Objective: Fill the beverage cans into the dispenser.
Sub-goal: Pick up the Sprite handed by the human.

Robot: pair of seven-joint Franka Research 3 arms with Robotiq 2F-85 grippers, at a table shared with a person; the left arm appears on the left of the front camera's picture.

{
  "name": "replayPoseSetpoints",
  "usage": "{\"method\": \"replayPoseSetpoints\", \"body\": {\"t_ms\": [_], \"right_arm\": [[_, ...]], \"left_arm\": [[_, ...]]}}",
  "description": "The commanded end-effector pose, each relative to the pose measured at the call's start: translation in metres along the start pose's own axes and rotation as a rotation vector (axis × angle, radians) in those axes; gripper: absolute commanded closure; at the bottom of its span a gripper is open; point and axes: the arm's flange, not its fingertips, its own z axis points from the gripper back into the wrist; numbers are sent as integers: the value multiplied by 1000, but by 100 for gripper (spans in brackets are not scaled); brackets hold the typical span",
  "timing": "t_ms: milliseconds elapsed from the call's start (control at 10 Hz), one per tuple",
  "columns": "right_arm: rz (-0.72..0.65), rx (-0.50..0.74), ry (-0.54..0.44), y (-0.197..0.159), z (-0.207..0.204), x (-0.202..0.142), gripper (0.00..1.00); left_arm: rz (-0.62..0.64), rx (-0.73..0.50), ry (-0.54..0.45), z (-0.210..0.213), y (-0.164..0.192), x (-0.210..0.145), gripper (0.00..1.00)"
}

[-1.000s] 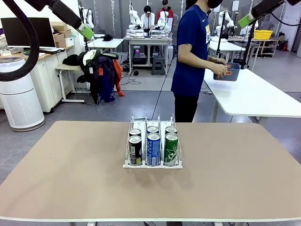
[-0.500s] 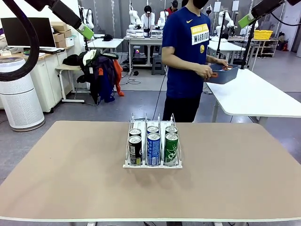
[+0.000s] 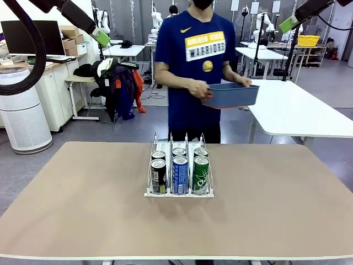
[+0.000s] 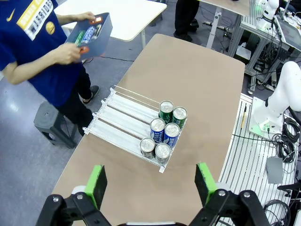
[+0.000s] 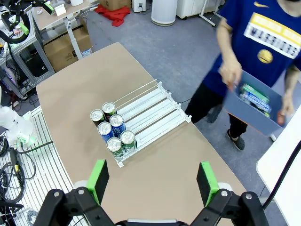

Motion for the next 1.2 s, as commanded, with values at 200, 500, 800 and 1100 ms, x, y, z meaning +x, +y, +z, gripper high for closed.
{"method": "replayPoseSetpoints", "body": {"t_ms": [200, 500, 800, 1100], "right_arm": [[-3, 10, -10, 0, -1, -1, 0], [-3, 10, -10, 0, -1, -1, 0], [-3, 10, -10, 0, -1, -1, 0], [-3, 10, -10, 0, -1, -1, 0]], "left_arm": [[5, -4, 7, 1, -1, -1, 0], [5, -4, 7, 1, -1, -1, 0], [5, -4, 7, 1, -1, -1, 0], [5, -4, 7, 1, -1, -1, 0]]}}
